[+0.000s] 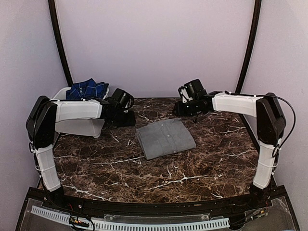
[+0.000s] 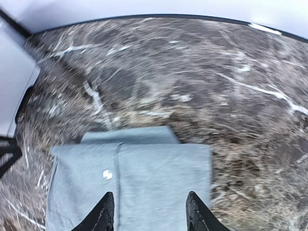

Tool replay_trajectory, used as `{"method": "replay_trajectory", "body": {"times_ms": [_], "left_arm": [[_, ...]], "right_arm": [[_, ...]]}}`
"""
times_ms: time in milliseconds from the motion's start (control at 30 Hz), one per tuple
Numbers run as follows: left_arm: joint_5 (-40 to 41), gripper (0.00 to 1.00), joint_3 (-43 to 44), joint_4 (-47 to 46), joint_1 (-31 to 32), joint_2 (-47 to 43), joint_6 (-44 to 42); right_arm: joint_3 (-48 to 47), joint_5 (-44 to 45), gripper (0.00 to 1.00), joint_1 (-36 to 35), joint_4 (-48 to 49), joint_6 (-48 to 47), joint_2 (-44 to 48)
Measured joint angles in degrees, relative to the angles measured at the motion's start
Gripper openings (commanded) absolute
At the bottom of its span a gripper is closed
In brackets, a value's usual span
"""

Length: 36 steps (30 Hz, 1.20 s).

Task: Fold and stack the long sleeve shirts
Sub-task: Fold the 2/3-rectangle-folded shirt at the center of the board, then adjust the square-folded shirt at the center of the board.

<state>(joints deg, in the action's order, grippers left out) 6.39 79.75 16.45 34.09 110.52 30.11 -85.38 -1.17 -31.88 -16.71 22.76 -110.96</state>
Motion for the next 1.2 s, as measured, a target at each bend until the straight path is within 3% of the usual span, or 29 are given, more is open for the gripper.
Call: {"method": "replay_trajectory", "body": {"times_ms": [300,567,700,933,1200], "left_arm": [[-2.58,0.43,1.95,0.07,4.50,-1.55,1.42],[-6.82,0.41,5.46,-0.17,8.02,0.98,2.16],[-8.98,0.40,7.48,-0.96,9.31,4.59,2.58],[-12.44,0.38,7.48,-2.71,10.80,9.92,3.37],[-14.10,0.36,3.50,-3.82,13.14,10.21,3.82]], "right_arm": [[-3.93,1.60,0.49,-6.86,-2.69,-5.68,-8.50],[-21.70,4.92,0.56,-6.75,-8.66,-7.06,-24.06],[-26.16,5.99,0.59,-6.75,-10.14,-5.97,-26.75],[-22.14,7.32,0.59,-6.78,-8.09,-3.13,-24.81],[-4.76,6.78,0.59,-6.78,-3.30,1.44,-14.12]]}}
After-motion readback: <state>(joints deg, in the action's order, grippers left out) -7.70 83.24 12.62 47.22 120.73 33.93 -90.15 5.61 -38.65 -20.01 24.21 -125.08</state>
